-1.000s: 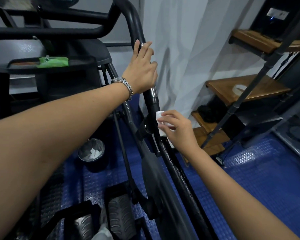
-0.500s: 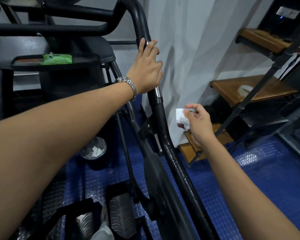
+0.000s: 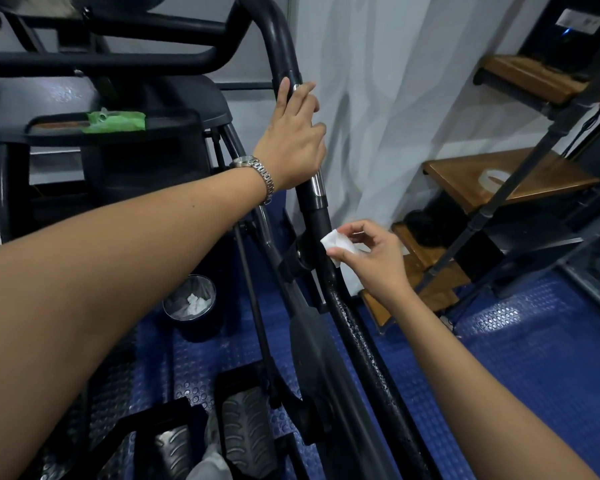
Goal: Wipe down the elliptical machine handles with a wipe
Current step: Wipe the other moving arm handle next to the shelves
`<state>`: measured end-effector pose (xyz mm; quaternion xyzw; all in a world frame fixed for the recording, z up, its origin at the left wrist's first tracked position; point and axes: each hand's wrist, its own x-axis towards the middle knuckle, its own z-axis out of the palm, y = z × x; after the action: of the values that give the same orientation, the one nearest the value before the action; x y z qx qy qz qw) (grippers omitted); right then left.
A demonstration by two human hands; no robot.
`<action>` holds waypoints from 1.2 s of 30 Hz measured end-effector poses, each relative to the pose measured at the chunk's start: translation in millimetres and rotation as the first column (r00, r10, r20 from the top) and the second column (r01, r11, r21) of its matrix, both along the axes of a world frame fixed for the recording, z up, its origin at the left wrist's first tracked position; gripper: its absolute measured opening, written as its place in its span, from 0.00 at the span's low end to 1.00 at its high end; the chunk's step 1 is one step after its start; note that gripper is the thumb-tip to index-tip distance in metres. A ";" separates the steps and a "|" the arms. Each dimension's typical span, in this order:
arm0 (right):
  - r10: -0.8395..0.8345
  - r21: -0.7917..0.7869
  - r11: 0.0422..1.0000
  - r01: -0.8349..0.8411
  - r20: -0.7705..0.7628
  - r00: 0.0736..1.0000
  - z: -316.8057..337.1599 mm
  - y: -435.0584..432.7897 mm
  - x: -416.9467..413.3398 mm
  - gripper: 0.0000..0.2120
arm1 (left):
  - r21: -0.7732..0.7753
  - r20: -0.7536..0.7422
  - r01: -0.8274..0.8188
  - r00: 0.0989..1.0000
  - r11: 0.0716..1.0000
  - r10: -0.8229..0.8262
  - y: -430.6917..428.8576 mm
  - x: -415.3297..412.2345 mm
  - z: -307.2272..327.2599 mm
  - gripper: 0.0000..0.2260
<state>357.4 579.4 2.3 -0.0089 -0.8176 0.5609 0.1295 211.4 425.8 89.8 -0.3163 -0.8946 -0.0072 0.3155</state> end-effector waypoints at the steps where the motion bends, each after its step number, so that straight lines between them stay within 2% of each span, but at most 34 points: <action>1: -0.008 0.029 1.000 0.009 -0.009 1.000 -0.3 -0.4 -0.6 0.12 | 0.002 0.000 0.003 1.000 1.000 -0.003 -0.2 -0.4 -0.1 0.17; 6: -0.041 0.008 0.999 0.041 -0.059 0.997 11.9 -5.9 -15.9 0.11 | 0.004 -0.006 0.002 1.000 1.000 -0.002 -0.5 -1.0 -1.0 0.18; 12: 0.061 0.163 0.985 -0.053 -0.043 0.997 6.8 -1.4 -6.7 0.11 | 0.007 -0.003 0.004 1.000 1.000 -0.004 0.0 -1.6 -1.0 0.18; 18: 0.018 0.109 0.994 -0.006 -0.107 0.994 13.0 -7.6 -16.4 0.11 | 0.021 0.003 0.012 1.000 1.000 -0.012 -0.3 -1.0 -1.3 0.18; 22: 0.141 0.239 0.964 -0.119 -0.078 0.987 0.7 -4.2 -1.5 0.11 | 0.017 0.004 0.014 1.000 1.000 -0.014 0.0 -1.3 -1.8 0.18; 25: 0.080 0.121 0.990 -0.076 -0.022 0.997 0.8 9.5 -3.4 0.09 | 0.021 -0.002 0.014 1.000 1.000 -0.014 -0.4 -1.8 -0.7 0.17; 28: 0.012 0.052 0.999 -0.010 -0.035 0.999 2.8 9.3 -11.1 0.08 | 0.020 0.010 0.018 1.000 1.000 -0.018 -1.5 -1.4 -0.8 0.18; 34: 0.120 0.000 0.993 -0.121 0.111 0.987 -14.0 20.9 3.1 0.09 | 0.027 0.014 0.019 1.000 0.999 -0.019 -0.2 -2.5 -1.6 0.17; 36: 0.105 -0.027 0.994 -0.103 0.118 0.987 -10.6 19.2 0.2 0.08 | 0.027 0.018 0.017 1.000 0.999 -0.017 -0.2 -1.6 -1.3 0.17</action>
<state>357.6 598.6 -8.2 -0.0009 -0.8174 0.5738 0.0511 209.8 425.6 88.5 -0.3196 -0.8946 -0.0248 0.3114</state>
